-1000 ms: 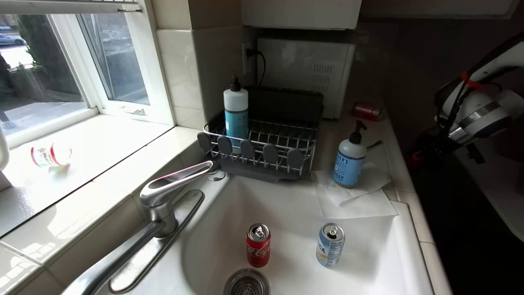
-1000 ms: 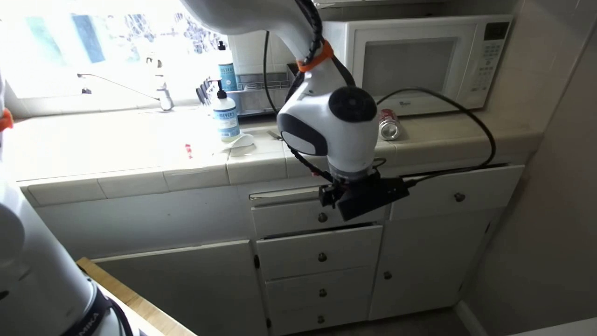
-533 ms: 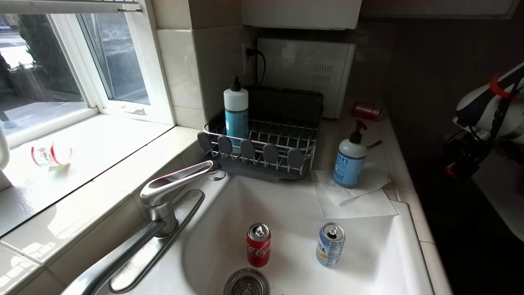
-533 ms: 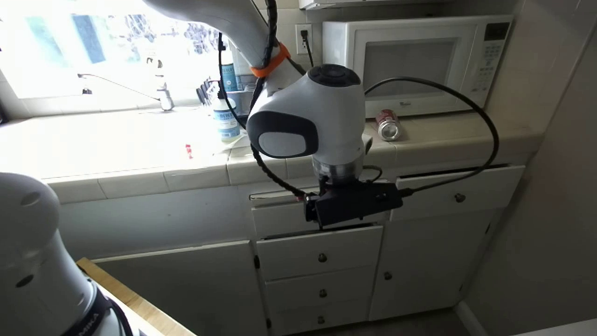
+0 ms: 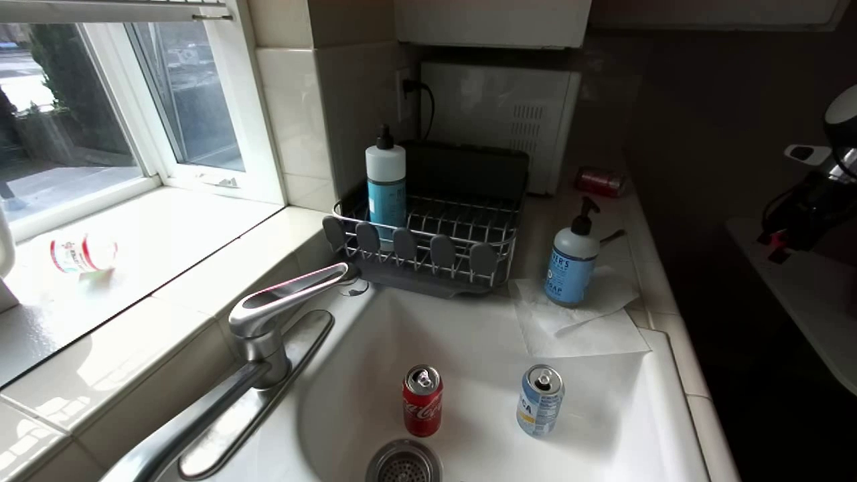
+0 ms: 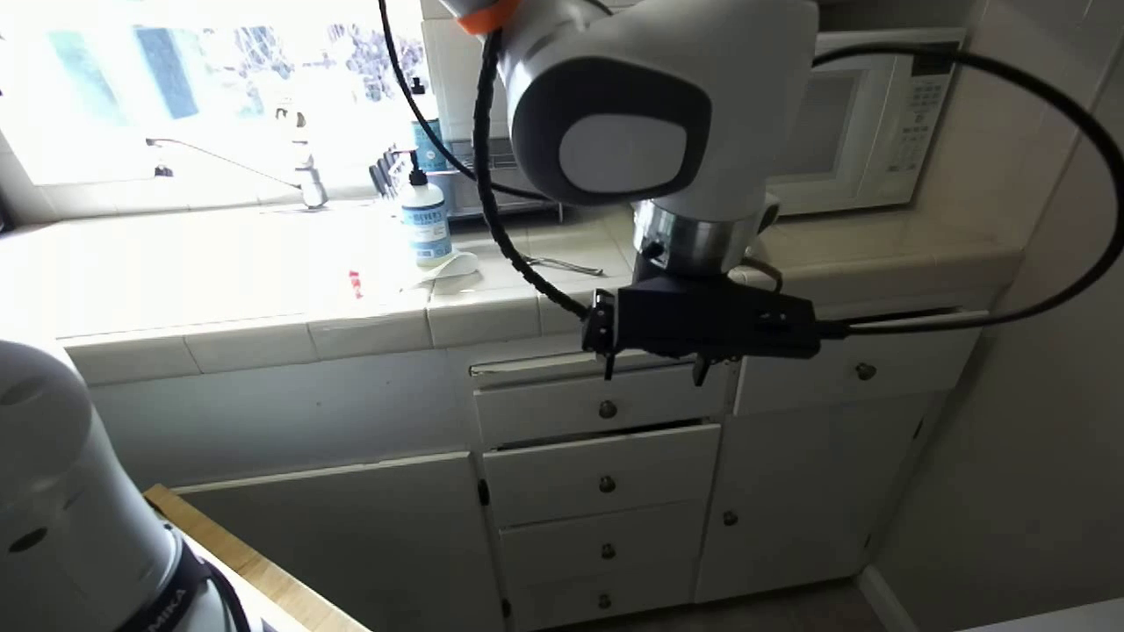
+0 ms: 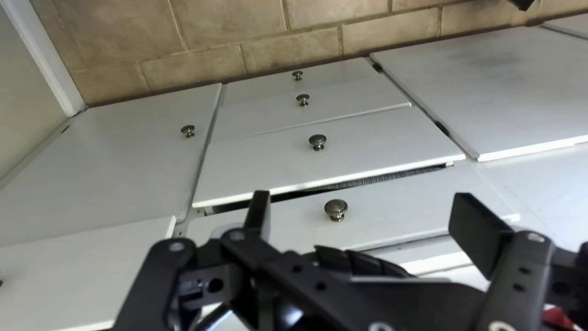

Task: Close the drawer completely

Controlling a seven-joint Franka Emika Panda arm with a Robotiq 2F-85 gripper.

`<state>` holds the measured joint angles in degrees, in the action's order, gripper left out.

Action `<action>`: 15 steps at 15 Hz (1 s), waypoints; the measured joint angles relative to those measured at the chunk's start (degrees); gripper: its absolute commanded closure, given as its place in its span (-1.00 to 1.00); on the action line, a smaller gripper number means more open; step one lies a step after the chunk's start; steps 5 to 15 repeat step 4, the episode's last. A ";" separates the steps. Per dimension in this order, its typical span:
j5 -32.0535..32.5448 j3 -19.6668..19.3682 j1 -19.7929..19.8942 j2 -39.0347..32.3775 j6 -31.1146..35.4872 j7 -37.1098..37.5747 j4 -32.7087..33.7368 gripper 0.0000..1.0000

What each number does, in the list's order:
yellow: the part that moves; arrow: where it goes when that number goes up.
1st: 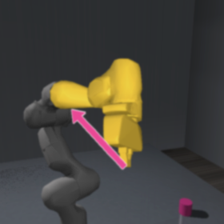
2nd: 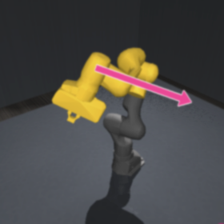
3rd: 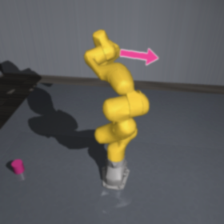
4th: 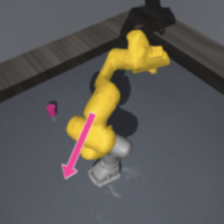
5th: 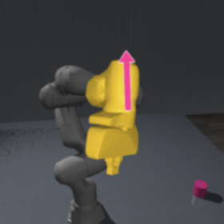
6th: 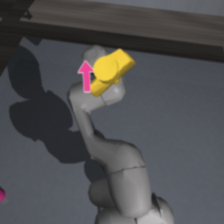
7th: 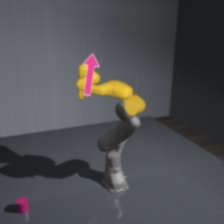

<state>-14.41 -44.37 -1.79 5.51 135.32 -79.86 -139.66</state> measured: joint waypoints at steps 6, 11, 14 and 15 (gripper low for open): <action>0.47 0.63 1.05 2.17 -0.74 0.52 -0.37 -1.00; 0.47 0.63 1.05 2.17 -0.74 0.52 -0.37 -1.00; 0.47 0.63 1.05 2.17 -0.74 0.52 -0.37 -1.00; 0.47 0.63 1.05 2.17 -0.74 0.52 -0.37 -1.00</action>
